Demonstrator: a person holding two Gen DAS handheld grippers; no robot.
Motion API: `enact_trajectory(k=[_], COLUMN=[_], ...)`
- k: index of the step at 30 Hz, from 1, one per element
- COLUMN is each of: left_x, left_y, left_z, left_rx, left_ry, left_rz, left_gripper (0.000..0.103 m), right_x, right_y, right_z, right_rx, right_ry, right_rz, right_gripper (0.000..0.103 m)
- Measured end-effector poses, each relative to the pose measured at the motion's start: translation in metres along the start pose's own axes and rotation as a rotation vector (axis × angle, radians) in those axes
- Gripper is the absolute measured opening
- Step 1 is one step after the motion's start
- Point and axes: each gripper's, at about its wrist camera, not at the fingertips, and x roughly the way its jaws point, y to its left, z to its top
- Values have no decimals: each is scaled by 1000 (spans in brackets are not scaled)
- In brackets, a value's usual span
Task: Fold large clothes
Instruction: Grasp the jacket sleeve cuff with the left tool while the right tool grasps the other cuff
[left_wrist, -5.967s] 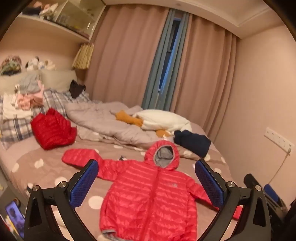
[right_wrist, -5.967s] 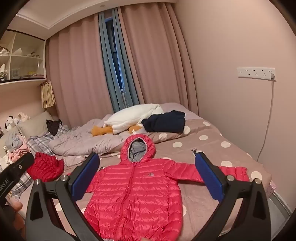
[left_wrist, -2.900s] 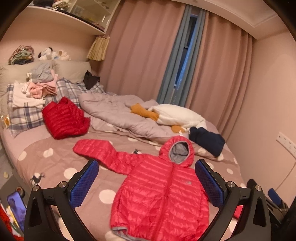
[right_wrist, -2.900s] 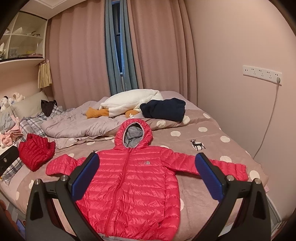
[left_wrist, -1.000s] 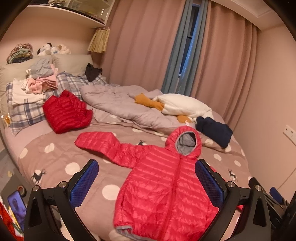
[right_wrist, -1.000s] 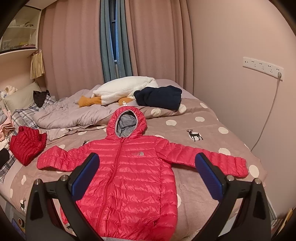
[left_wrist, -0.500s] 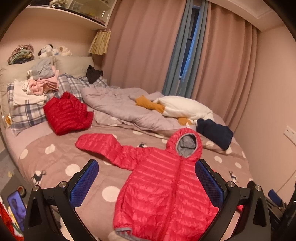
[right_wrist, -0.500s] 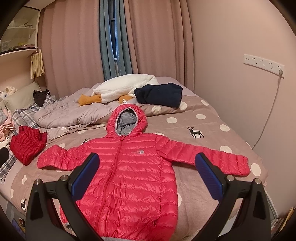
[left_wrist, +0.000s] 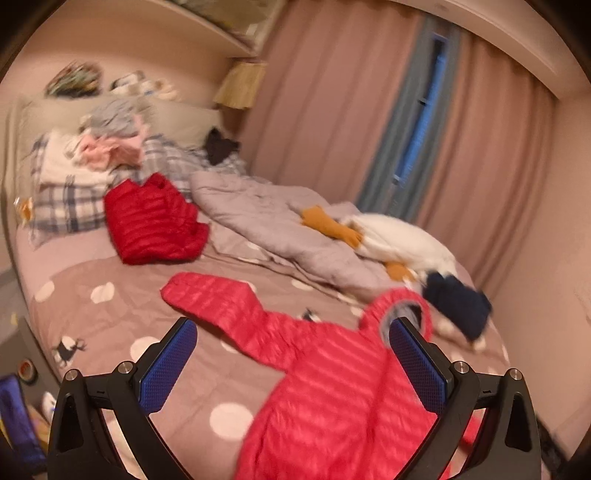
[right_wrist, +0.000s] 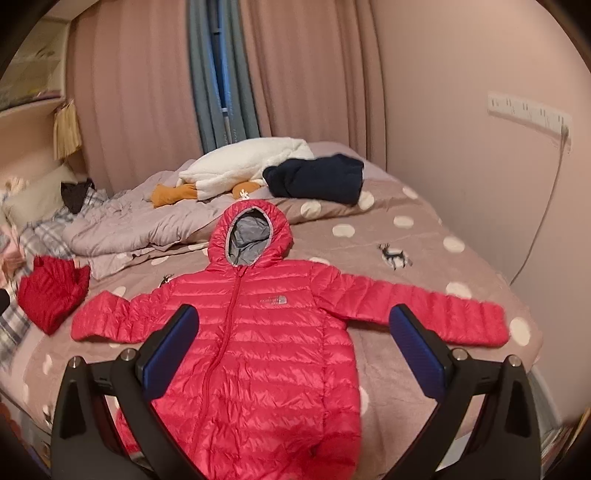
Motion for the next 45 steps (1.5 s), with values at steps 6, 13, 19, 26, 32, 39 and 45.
enact_trajectory(k=[6,13,19,26,32,39,45], left_x=[93,210,281,308,309,315,316], left_y=[44,119,145,187,196,173,162], left_z=[4,-17,-31,-36,-40,-40,-28], left_rx=[-113,-161,-285,-536,-432,-252,-188], left_ry=[27,157,283,243,266,287,229], left_rz=[106,286,229,263,400,564,607], left_gripper=[103,103,102,88,51,28,17], right_x=[49,97,117,123,123,138,141], right_y=[-40,-148,-232,-272,-286,-301,-313], right_z=[0,-26,-67,-112,-121,-122,-95], right_rx=[93,334,624,874,1044,1085,1008], right_ry=[62,166,218,204,31,-84,-83], right_rz=[-55,-229,-275,-243,-110,-121,-193], right_gripper=[103,102,99,93,91,39,10])
